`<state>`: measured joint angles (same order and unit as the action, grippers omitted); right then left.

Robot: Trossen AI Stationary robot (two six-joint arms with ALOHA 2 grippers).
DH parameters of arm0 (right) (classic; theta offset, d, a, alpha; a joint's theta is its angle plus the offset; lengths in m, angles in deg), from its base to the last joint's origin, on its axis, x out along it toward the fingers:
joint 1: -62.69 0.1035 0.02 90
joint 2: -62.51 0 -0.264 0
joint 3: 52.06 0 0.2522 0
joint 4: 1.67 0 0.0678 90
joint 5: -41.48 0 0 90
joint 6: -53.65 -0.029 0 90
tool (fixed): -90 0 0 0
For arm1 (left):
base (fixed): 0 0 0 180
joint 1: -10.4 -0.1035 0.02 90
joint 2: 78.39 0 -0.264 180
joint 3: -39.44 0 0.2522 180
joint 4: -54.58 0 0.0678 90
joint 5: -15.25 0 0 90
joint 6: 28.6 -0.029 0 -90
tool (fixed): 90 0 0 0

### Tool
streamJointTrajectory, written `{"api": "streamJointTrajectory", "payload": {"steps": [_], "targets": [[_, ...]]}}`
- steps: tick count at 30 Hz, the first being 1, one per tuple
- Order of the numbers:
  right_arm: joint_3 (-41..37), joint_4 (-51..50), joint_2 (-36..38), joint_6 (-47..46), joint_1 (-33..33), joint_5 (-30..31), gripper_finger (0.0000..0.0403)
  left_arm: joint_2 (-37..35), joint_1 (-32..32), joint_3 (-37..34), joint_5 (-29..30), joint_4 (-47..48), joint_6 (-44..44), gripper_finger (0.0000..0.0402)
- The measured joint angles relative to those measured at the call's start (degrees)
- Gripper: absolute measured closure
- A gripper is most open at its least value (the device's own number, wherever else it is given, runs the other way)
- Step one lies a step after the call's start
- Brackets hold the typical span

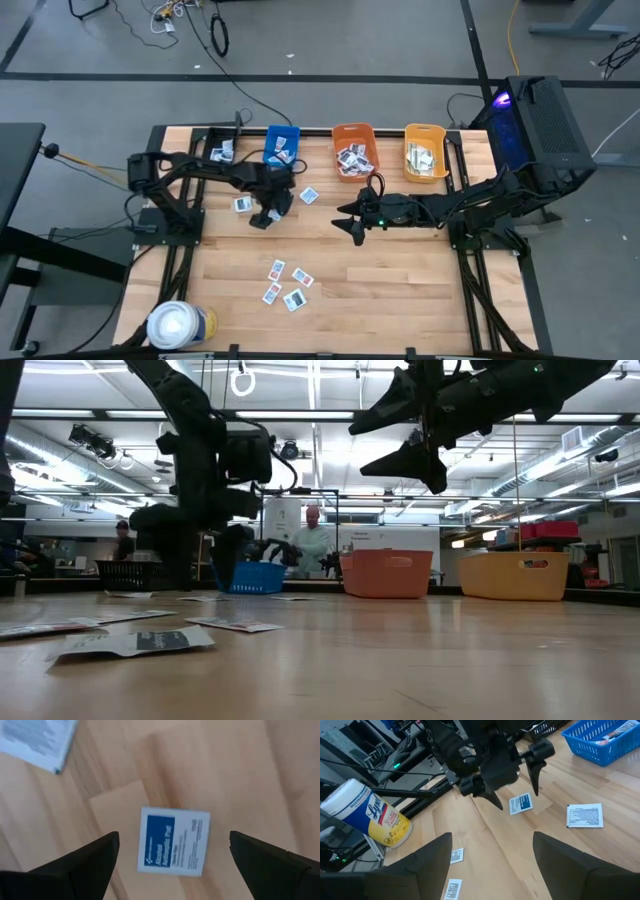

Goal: Pick & Place First Aid Supplies
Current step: Put the alcohol pad into the black bin

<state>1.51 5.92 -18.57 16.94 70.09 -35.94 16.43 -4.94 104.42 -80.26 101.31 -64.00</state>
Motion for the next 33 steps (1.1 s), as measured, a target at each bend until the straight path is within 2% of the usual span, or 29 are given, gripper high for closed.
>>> {"api": "streamJointTrajectory", "payload": {"steps": [4, 13, 25, 33], "targets": [[0.0, -0.3, 0.0, 0.2, 0.0, 0.0, 0.0124, 2.1, 0.2, 0.0, 2.4, -0.2, 0.0, 0.0019], [0.0, -1.4, 0.0, 0.2, 0.0, 0.0, 0.0124, 3.0, 0.2, 0.1, 2.8, 0.0, 0.1, 0.0024], [0.0, -1.4, 0.0, 1.2, 0.0, 0.0, 0.0124, 3.0, 0.2, 0.1, 1.6, 2.0, 0.1, 0.0095], [0.0, -1.4, 0.0, 1.2, 0.0, 0.0, 0.0124, 3.0, 1.0, 0.0, 2.2, 2.5, 0.2, 0.0122]]}}
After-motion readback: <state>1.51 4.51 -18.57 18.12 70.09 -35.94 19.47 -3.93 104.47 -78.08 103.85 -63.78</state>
